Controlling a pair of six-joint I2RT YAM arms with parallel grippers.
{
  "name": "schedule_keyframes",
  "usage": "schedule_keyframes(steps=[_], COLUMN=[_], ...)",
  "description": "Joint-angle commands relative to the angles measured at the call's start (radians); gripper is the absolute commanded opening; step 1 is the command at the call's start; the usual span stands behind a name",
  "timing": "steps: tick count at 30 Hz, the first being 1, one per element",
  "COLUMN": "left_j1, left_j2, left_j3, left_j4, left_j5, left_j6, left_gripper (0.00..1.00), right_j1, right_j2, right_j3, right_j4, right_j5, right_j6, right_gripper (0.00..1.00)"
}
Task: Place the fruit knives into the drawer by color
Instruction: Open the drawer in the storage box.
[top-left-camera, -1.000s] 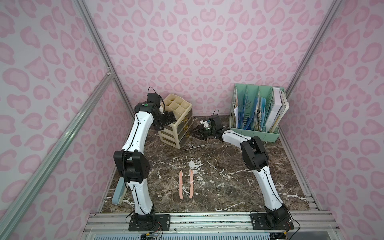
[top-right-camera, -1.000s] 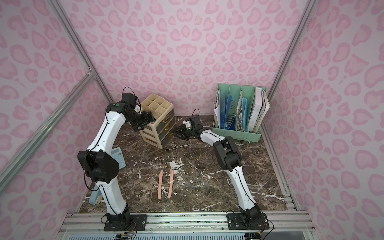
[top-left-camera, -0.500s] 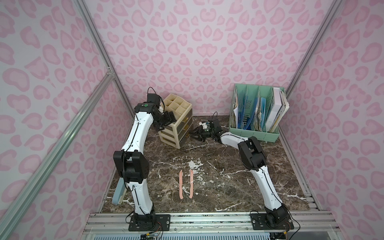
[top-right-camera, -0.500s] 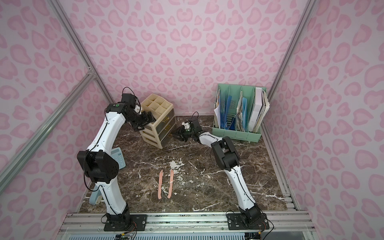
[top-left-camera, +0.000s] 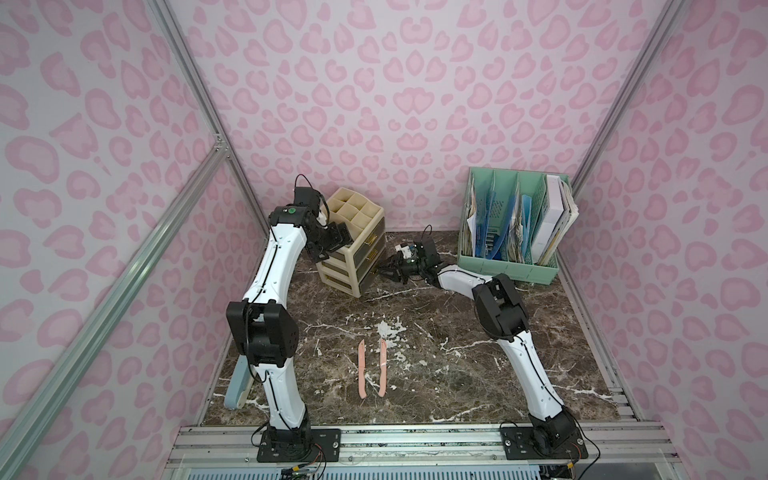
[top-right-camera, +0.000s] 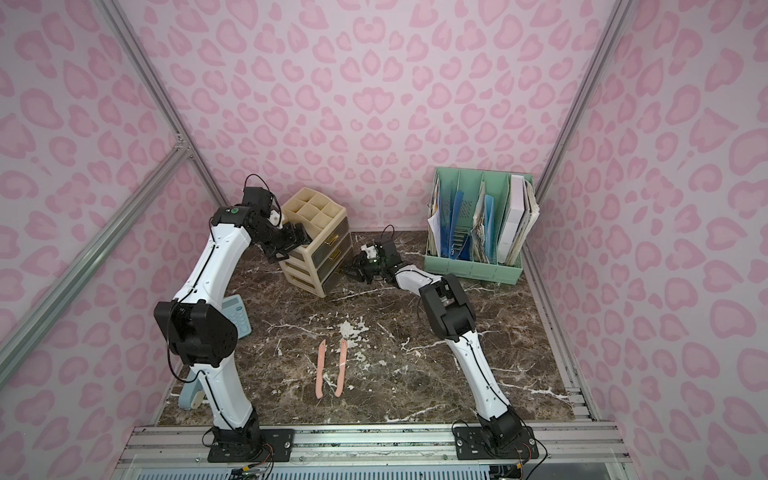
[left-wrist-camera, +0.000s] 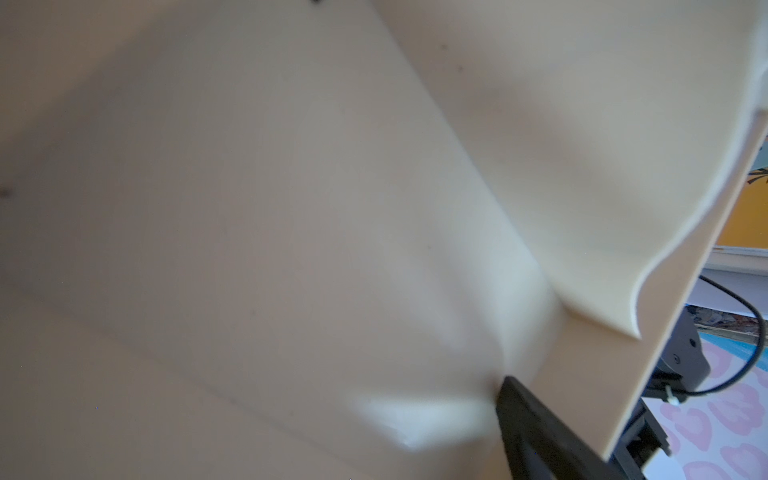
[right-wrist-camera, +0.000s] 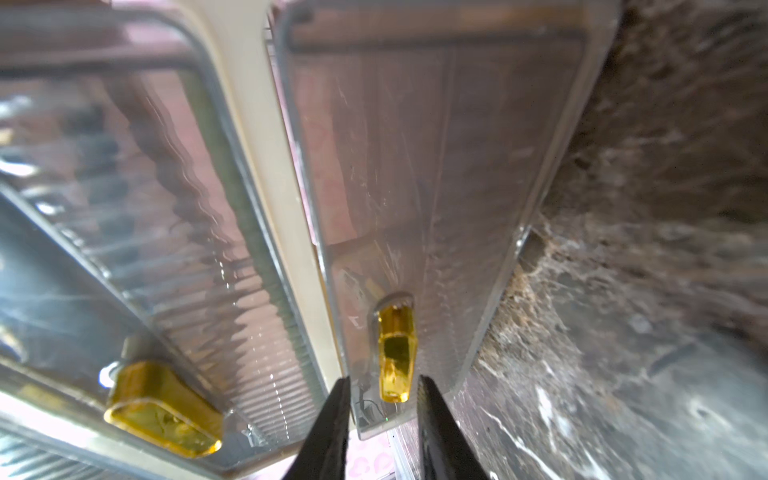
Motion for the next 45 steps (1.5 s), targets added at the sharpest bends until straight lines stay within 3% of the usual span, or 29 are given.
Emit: schedule_keyframes(steps=[1,16,31,45], left_j1=[0.002,0.002,0.006,0.014], left_j2=[-0.006,-0.001,0.002,0.003], left_j3=[-0.005,-0.006,-0.006,-0.005], left_j4=[-0.035,-0.031,-0.029,-0.026], left_j5=[-0.02,-0.014,-0.007,-0.002], left_j6=[0.002,0.0,-0.003,-0.006], left_gripper=[0.91,0.91,0.91,0.91], right_j1=[0.001,0.005,0.0,-0.023], right_j2=[0.013,0.043,0.06,-0.035], right_j3=[0.023,0.05,0.084,-0.078], right_j4=[0.021,0.016,-0.008,0.031], right_j5=[-0.012,-0.015,-0.019,-0.018], right_j6=[0.007,0.015,0.004,-0.023], right_gripper=[0.29,0.21,0.04,0.02])
